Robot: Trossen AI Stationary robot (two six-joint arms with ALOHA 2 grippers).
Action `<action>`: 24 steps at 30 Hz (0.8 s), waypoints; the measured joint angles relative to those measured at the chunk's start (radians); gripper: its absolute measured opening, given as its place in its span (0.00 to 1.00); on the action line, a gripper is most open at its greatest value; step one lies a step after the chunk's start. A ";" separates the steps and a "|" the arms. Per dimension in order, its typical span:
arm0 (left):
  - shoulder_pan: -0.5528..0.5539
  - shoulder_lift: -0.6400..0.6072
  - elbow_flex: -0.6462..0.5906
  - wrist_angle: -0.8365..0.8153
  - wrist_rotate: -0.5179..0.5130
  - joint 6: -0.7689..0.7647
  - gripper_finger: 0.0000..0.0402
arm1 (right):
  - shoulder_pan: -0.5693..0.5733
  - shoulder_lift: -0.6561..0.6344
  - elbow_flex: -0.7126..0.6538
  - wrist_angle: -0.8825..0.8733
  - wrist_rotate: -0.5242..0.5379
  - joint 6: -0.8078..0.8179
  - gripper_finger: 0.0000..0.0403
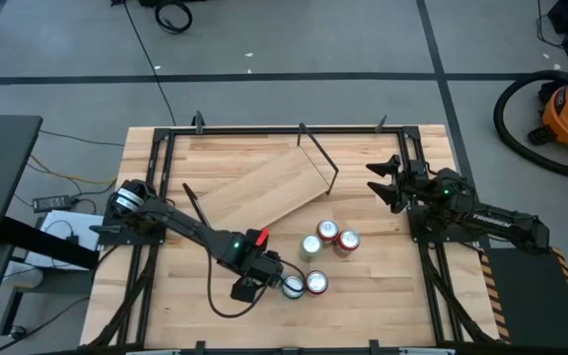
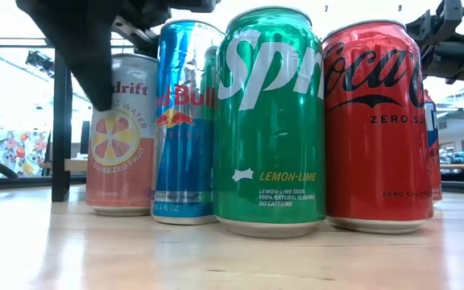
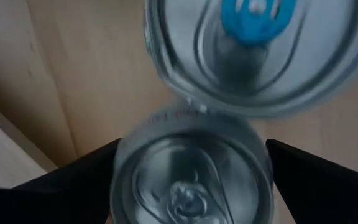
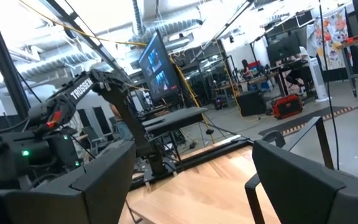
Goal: Place canned beverage on shelf
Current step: Put the orange white soda can on the shelf
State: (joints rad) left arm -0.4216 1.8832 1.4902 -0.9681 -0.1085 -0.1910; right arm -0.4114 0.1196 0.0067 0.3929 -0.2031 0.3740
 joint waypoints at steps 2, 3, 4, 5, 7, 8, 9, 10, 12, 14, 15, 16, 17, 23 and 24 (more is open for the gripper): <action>0.006 0.006 0.001 0.008 0.001 -0.001 0.94 | 0.000 0.000 0.000 0.001 0.000 -0.001 0.83; 0.006 0.007 0.000 -0.001 0.003 -0.002 0.92 | 0.000 0.000 0.000 0.001 0.000 -0.002 0.83; 0.007 0.007 0.000 -0.004 0.003 -0.002 0.90 | 0.000 0.000 0.000 -0.001 0.000 -0.001 0.83; 0.007 0.007 0.000 0.001 0.003 -0.003 0.88 | 0.000 0.000 0.000 0.000 0.000 -0.001 0.83; 0.007 0.006 0.000 0.001 0.003 -0.004 0.84 | 0.000 0.000 0.000 0.001 0.000 -0.002 0.83; 0.008 0.006 0.000 0.000 0.005 -0.004 0.82 | 0.000 0.000 0.000 0.000 0.000 -0.001 0.83; 0.009 0.006 0.001 -0.001 0.009 -0.004 0.80 | 0.000 0.000 0.000 -0.001 0.000 -0.001 0.83; 0.010 0.006 0.001 -0.004 0.018 -0.004 0.79 | 0.000 0.000 0.000 0.000 0.000 -0.001 0.83; 0.011 0.005 0.002 -0.011 0.023 -0.004 0.76 | 0.000 0.000 0.000 0.000 0.000 -0.001 0.83; 0.015 0.004 0.002 -0.022 0.026 -0.004 0.75 | 0.000 0.000 0.000 0.000 0.000 0.000 0.83; 0.016 0.002 0.002 -0.030 0.027 -0.004 0.75 | 0.000 0.000 0.000 0.000 0.000 0.000 0.83; 0.018 0.000 0.002 -0.042 0.028 -0.005 0.75 | 0.000 0.000 0.000 0.000 0.000 0.000 0.83; 0.021 -0.001 0.002 -0.055 0.029 -0.006 0.76 | 0.000 0.000 0.000 0.000 0.000 0.000 0.83; 0.038 -0.005 0.003 -0.084 0.037 -0.018 0.76 | 0.000 0.000 0.000 0.000 0.000 0.000 0.83; 0.040 -0.006 0.003 -0.083 0.039 -0.022 0.76 | 0.000 0.000 0.000 0.001 0.000 0.000 0.83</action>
State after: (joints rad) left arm -0.3811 1.8774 1.4929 -1.0516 -0.0693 -0.2133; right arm -0.4114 0.1196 0.0067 0.3935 -0.2031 0.3740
